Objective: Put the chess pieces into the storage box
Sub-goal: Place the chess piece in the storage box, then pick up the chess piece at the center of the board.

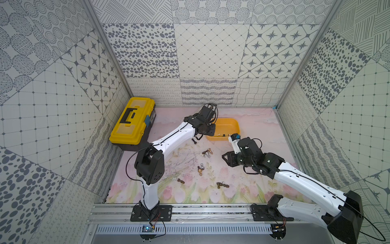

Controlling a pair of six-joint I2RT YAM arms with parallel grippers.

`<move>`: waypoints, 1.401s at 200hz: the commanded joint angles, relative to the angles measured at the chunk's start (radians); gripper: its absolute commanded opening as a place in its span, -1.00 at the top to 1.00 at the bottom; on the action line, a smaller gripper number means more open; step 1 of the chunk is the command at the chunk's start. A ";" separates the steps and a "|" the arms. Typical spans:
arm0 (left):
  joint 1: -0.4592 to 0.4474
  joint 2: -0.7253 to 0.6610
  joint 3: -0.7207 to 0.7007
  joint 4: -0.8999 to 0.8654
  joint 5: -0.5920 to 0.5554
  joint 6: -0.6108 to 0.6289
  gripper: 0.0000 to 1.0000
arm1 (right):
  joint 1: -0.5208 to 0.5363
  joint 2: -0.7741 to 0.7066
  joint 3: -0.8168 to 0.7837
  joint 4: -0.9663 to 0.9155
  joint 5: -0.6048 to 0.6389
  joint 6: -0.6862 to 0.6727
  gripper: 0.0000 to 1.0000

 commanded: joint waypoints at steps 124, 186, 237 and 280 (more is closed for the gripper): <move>-0.125 -0.817 -0.920 -0.248 -0.150 -0.694 0.17 | 0.122 0.213 -0.027 0.202 -0.127 0.123 0.32; -0.125 -0.810 -1.047 -0.199 -0.110 -0.846 0.17 | 0.122 0.267 -0.024 0.241 -0.165 0.124 0.30; -0.124 -0.723 -1.075 -0.103 -0.118 -0.843 0.17 | 0.121 0.247 -0.053 0.237 -0.145 0.124 0.29; -0.124 -0.667 -1.068 0.000 -0.075 -0.800 0.15 | 0.121 0.243 -0.086 0.255 -0.149 0.140 0.29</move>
